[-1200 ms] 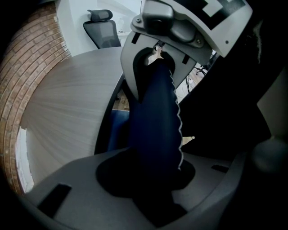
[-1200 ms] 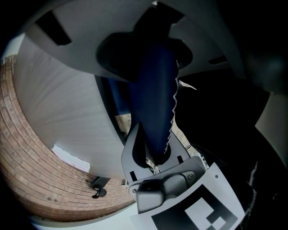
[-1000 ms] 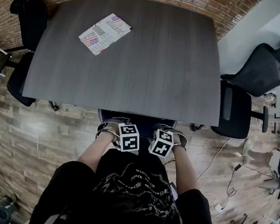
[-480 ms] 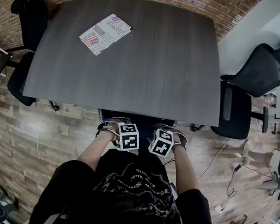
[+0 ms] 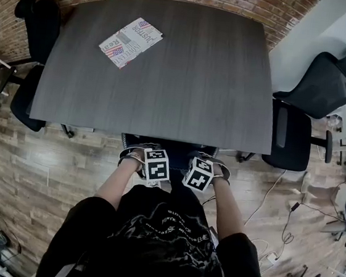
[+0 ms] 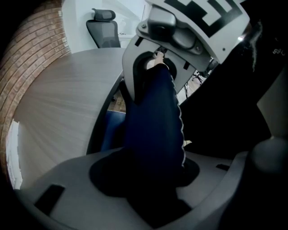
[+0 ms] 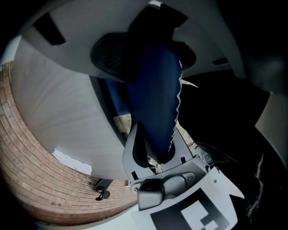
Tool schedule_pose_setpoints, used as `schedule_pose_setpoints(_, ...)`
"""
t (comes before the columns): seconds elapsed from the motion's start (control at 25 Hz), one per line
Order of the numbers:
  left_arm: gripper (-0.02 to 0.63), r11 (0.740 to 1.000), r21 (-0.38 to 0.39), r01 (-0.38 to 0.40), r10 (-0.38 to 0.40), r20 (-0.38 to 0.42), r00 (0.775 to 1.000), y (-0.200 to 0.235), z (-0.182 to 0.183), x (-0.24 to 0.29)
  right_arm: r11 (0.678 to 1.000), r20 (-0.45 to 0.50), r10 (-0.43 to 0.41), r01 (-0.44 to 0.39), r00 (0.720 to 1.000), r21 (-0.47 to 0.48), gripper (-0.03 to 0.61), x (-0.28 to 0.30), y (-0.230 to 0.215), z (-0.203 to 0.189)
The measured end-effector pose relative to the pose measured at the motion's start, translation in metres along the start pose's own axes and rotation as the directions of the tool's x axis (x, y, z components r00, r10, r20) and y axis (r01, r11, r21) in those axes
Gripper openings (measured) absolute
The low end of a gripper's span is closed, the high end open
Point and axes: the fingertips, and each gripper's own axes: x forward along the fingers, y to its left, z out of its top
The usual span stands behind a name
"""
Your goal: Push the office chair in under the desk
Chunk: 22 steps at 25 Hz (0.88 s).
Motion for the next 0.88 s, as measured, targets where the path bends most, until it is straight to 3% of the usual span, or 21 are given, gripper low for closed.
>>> schedule_pose_setpoints(0.28, 0.221, 0.999, 0.001, -0.054, 0.054, 0.036, 0.998, 0.003, 0.002, -0.002, 0.996, 0.05, -0.034, 0.029, 0.998, 0.08, 0.229, -0.01, -0.003, 0.003)
schedule_pose_setpoints(0.64, 0.248, 0.996, 0.01, -0.094, 0.092, 0.093, 0.991, 0.004, -0.004, -0.031, 0.988, 0.131, -0.083, 0.064, 0.988, 0.139, 0.245, -0.042, 0.001, 0.016)
schedule_pose_setpoints(0.76, 0.249, 0.992, 0.014, -0.125, 0.122, 0.139, 0.983, 0.003, -0.003, -0.05, 0.985, 0.16, -0.06, 0.032, 0.985, 0.172, 0.245, -0.057, 0.007, 0.018)
schedule_pose_setpoints(0.88, 0.249, 0.99, -0.029, -0.141, 0.144, 0.217, 0.966, 0.002, -0.001, -0.072, 0.977, 0.218, -0.098, 0.052, 0.971, 0.209, 0.245, -0.073, 0.004, 0.023)
